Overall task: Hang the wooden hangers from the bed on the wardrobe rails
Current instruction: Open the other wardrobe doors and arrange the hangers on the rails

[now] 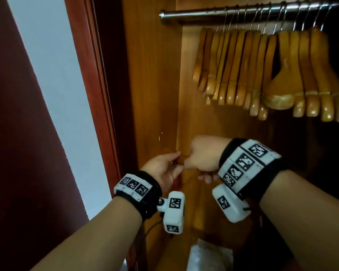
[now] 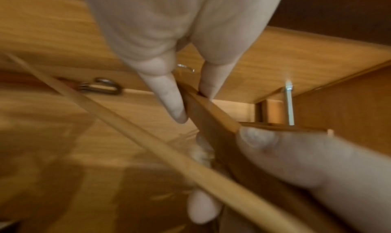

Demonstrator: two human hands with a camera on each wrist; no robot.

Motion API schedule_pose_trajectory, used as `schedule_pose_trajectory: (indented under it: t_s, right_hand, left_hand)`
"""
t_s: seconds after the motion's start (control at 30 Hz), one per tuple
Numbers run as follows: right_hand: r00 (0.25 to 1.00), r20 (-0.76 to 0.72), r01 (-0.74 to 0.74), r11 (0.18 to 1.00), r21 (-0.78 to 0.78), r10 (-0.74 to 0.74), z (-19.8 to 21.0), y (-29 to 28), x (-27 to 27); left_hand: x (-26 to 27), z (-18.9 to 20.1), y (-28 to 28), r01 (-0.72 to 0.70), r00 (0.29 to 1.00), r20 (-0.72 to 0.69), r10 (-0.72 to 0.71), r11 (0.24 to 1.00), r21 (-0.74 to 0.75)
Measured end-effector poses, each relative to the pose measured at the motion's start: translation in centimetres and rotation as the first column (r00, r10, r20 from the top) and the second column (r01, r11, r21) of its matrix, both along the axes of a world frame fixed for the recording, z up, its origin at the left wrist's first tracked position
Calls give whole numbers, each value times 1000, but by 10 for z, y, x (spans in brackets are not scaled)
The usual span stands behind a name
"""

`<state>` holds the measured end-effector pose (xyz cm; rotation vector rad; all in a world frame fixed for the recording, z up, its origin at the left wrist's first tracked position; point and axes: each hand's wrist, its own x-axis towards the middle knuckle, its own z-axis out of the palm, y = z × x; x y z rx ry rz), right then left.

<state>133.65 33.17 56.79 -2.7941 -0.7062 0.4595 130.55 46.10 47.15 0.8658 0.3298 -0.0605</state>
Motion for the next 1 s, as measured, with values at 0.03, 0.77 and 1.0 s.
schedule_pose_trajectory:
  t_s: [0.03,0.77,1.0]
  right_hand:
    - [999,-32,31,999,8,-31,-14,-5,-6]
    - [872,-481,392,720,573,-92,-63,-116,-35]
    - [925,-160,378,798,469,-344,-69,-114,-20]
  left_hand:
    - [-6,-10,-1,21,1000,-6,-21,1000,-7]
    - [-89,-97,71,243,960,-266,-83,717,653]
    - [-110,-68,80,236,967,-111,-227,649,723]
